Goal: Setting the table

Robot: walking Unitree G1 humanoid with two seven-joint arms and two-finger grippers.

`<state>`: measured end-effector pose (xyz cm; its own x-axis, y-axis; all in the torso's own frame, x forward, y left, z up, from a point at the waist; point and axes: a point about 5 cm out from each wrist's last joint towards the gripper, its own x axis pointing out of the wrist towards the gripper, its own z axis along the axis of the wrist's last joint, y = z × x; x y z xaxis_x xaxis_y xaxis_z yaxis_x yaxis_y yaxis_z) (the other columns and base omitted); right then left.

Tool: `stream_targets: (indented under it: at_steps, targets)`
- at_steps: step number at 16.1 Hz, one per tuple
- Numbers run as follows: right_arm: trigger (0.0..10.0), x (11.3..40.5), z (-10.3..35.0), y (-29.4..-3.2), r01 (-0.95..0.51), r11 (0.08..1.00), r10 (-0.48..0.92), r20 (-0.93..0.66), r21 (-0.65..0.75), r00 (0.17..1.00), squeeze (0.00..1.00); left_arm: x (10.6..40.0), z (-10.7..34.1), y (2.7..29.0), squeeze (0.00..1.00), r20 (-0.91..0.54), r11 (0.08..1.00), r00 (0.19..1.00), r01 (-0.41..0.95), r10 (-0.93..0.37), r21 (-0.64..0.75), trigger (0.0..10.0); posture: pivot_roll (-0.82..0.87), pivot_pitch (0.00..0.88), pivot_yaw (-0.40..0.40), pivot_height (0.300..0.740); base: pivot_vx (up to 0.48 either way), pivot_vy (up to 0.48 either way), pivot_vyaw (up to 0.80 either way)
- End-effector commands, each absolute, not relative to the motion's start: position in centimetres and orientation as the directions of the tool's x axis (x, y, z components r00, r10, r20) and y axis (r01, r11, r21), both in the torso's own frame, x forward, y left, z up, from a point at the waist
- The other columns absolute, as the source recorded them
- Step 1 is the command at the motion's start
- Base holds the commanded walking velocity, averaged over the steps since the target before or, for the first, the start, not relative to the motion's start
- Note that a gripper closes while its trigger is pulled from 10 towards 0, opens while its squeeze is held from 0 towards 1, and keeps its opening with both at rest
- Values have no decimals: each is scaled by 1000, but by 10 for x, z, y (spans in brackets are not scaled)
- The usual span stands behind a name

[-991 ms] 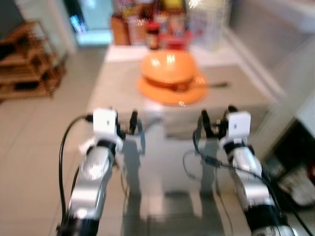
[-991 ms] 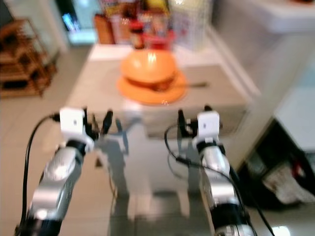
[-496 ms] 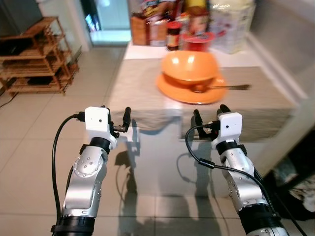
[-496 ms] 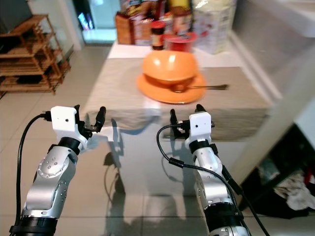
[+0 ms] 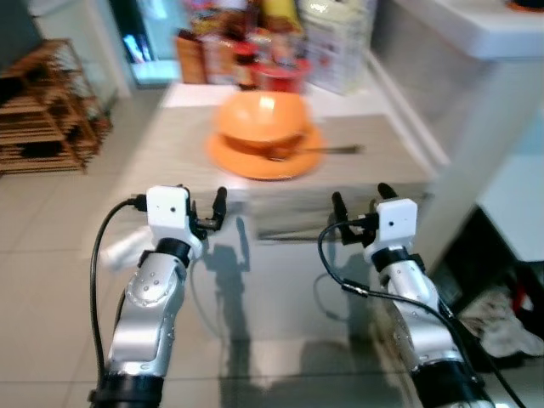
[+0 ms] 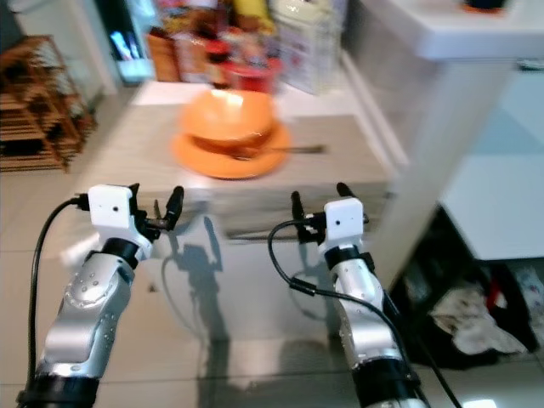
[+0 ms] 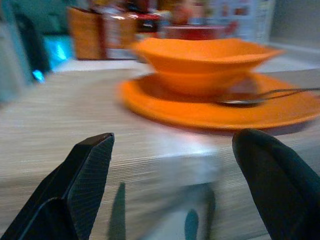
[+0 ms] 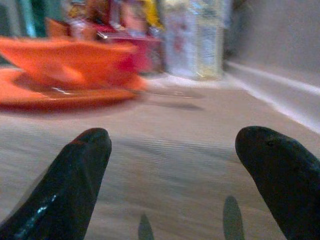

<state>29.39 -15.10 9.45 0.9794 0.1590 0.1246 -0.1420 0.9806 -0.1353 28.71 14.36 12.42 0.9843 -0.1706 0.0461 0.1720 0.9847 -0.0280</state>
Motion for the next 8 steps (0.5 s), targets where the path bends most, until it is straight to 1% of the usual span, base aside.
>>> stream_targets:
  at_steps: [1, 2, 5, 8]
  targets:
    - [10000, 297, 102, -147, -145, 981, 165, 151, -131, 975, 0, 289, 126, 150, 0, 38, 987, 987, 158, -157, -22, 10000, -93, 0, 61, 731, 435, 0, 0]
    - [10000, 297, 101, -148, -148, 980, 167, 144, -130, 975, 0, 289, 127, 151, 0, 51, 991, 989, 136, -136, -5, 10000, -91, 0, 57, 731, 480, 0, 0]
    - [10000, 297, 104, -145, -174, 975, 192, 141, -136, 971, 0, 290, 127, 155, 0, 47, 994, 993, 108, -108, 8, 10000, -92, 0, 55, 731, 0, 0, 0]
    - [10000, 297, 104, -145, -177, 975, 196, 140, -136, 970, 0, 293, 133, 157, 0, 56, 994, 992, 108, -109, 15, 10000, -90, 0, 55, 731, 0, 0, 0]
